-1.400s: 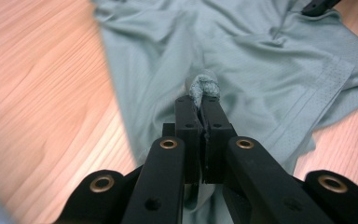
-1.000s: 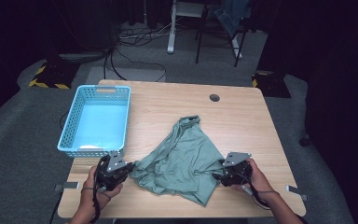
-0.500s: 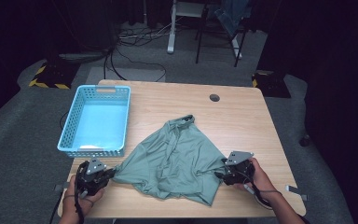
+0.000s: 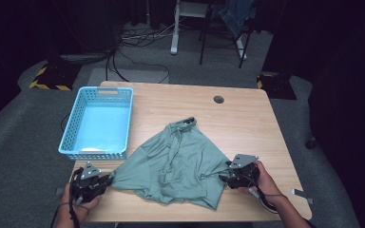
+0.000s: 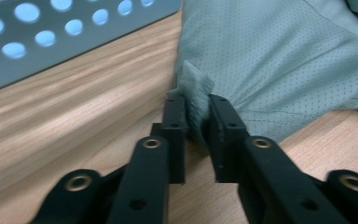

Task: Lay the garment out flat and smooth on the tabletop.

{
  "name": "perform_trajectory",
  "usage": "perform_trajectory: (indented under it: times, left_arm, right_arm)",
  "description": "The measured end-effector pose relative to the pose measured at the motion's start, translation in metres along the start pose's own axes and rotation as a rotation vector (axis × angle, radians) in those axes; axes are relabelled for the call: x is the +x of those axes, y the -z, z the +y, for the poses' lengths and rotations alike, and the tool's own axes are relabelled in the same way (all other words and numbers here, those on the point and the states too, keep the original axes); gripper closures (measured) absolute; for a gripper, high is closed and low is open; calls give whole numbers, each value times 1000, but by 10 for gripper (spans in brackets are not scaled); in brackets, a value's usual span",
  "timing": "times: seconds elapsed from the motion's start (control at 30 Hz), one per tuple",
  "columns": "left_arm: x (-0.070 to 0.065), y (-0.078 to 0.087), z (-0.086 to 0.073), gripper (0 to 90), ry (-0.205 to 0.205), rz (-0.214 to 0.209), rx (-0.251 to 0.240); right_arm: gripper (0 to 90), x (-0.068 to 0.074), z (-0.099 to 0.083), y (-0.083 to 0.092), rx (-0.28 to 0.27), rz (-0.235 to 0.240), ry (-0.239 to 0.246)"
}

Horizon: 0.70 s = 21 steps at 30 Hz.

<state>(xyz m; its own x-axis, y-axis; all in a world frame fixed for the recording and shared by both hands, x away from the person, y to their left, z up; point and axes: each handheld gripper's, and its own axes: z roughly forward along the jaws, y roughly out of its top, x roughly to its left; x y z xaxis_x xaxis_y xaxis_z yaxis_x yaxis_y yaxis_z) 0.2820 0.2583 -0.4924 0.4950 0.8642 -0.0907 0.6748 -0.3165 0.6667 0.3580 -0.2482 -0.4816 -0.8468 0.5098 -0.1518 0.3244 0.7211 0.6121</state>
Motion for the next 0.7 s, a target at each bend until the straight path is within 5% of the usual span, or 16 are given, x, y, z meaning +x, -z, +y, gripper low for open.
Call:
perform_trajectory:
  times: [0.2, 0.37, 0.7]
  left_arm:
    - [-8, 2, -2, 476, -29, 44, 16]
    - [-24, 13, 4, 298, -82, 38, -44]
    - [-65, -1, 27, 252, -224, -58, -45]
  right_arm:
    - [362, 0, 0, 0, -2, -10, 4]
    - [340, 1, 1, 1, -14, 6, -11]
    - [335, 5, 14, 11, -81, 38, -27]
